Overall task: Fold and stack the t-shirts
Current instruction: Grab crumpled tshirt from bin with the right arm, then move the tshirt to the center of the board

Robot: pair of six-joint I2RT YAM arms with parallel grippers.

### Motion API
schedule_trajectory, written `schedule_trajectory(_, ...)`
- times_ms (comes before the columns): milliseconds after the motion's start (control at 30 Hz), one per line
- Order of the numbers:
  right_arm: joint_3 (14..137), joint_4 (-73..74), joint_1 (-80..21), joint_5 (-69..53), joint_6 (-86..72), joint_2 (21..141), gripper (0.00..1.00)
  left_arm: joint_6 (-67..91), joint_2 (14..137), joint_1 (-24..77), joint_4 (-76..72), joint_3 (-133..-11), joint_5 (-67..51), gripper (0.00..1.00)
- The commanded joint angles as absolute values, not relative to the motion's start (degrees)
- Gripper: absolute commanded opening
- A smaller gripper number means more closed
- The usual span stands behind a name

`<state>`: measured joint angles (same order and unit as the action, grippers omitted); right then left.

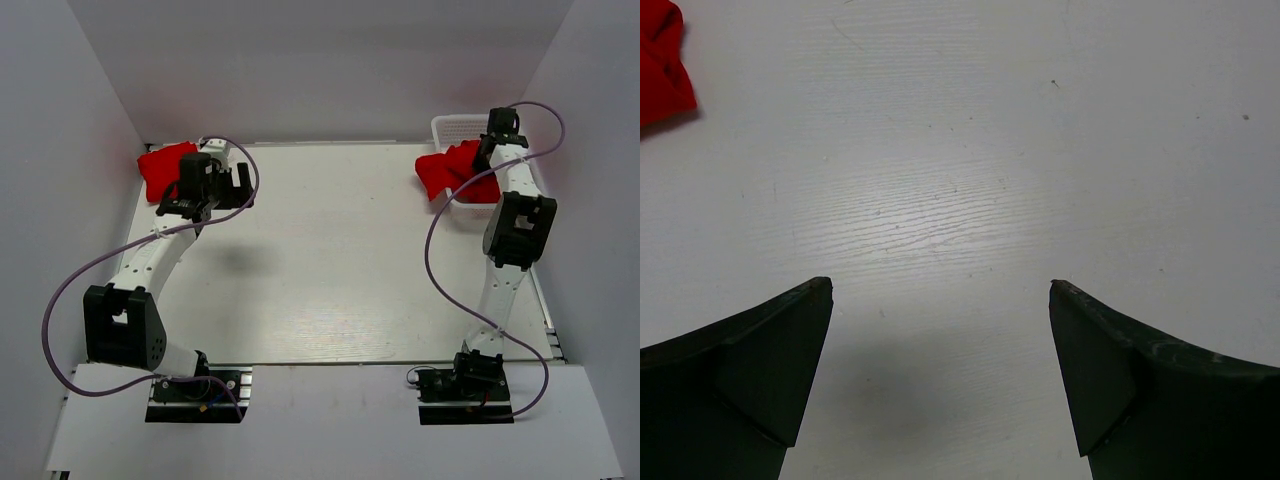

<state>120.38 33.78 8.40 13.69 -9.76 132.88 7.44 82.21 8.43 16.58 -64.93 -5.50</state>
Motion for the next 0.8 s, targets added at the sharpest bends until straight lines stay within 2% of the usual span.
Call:
schedule_trajectory(0, 123.57, 28.48, 8.79, 17.93, -7.30, 127.63, 0.00, 7.65, 80.68, 8.26, 16.53, -66.97, -4.92, 0.99)
schedule_trajectory(233, 129.99, 26.46, 6.86, 17.23, -1.68, 118.23, 0.00, 8.17, 82.71, 8.26, 14.68, -67.49, -6.85, 0.99)
schedule_trajectory(467, 132.36, 22.50, 0.80, 6.70, 4.39, 105.83, 0.00, 10.45, 87.71, 7.74, 13.27, -71.19, -7.38, 0.99)
schedule_trajectory(600, 131.31, 23.03, -9.01, -2.17, 2.82, 101.18, 0.00, 12.04, 88.85, 7.73, 13.27, -73.29, -5.63, 0.99)
schedule_trajectory(767, 129.12, 24.69, -20.64, -5.09, 0.97, 98.53, 0.00, 14.58, 88.86, 7.13, 14.94, -74.53, -2.38, 0.99)
